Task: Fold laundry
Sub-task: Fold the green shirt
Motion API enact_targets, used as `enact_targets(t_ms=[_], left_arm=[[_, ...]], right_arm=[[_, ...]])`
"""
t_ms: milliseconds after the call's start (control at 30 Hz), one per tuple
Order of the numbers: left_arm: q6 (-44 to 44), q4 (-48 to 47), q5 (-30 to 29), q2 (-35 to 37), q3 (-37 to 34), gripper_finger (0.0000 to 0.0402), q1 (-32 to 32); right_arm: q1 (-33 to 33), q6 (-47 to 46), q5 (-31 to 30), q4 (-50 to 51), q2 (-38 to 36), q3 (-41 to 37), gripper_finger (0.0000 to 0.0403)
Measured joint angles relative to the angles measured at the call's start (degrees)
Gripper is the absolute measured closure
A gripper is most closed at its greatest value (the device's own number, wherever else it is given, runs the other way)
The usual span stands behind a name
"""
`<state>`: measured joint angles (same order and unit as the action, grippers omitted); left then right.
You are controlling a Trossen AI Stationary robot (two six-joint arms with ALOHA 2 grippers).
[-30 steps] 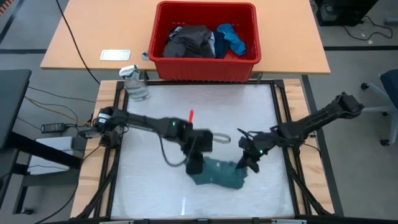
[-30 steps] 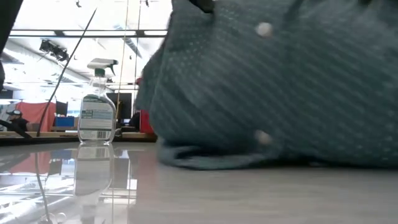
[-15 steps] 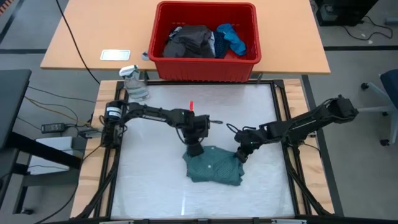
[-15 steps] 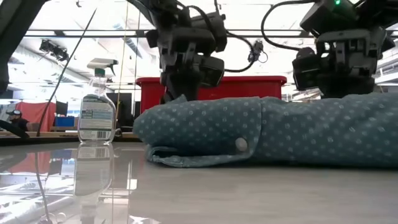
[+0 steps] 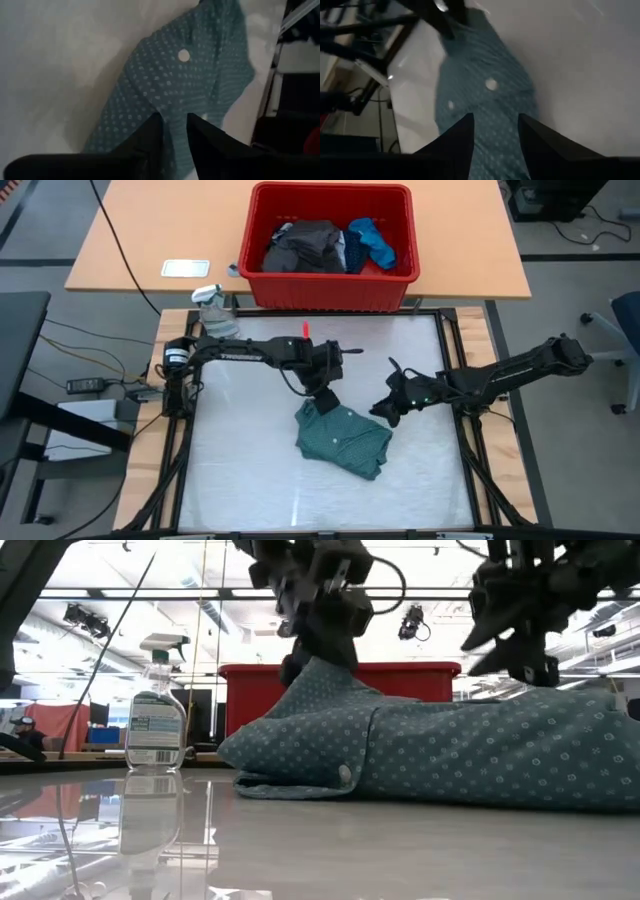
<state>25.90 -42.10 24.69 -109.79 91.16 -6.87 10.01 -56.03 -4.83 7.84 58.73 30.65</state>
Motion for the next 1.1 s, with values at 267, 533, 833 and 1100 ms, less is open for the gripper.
enact_targets(t_ms=[267,533,833,1100], left_arm=[[8.3,3.6,-14.0,4.8,0.4,0.0304,6.8],[23.6,20.5,-14.5,3.0,-13.8,0.0341,14.5],[39.4,39.3,-13.0,3.3,-32.0,0.0383,18.3],[40.9,41.1,-10.6,4.0,-33.7,0.0388,17.9]], right_arm=[[3.3,5.8,5.6,-13.3,5.7,0.1,0.028],[6.1,8.4,19.2,-28.9,20.9,0.1,0.0392],[6.4,10.1,32.8,-41.2,40.4,0.2,0.0397],[6.4,5.6,34.6,-45.6,40.2,-0.1,0.0394]])
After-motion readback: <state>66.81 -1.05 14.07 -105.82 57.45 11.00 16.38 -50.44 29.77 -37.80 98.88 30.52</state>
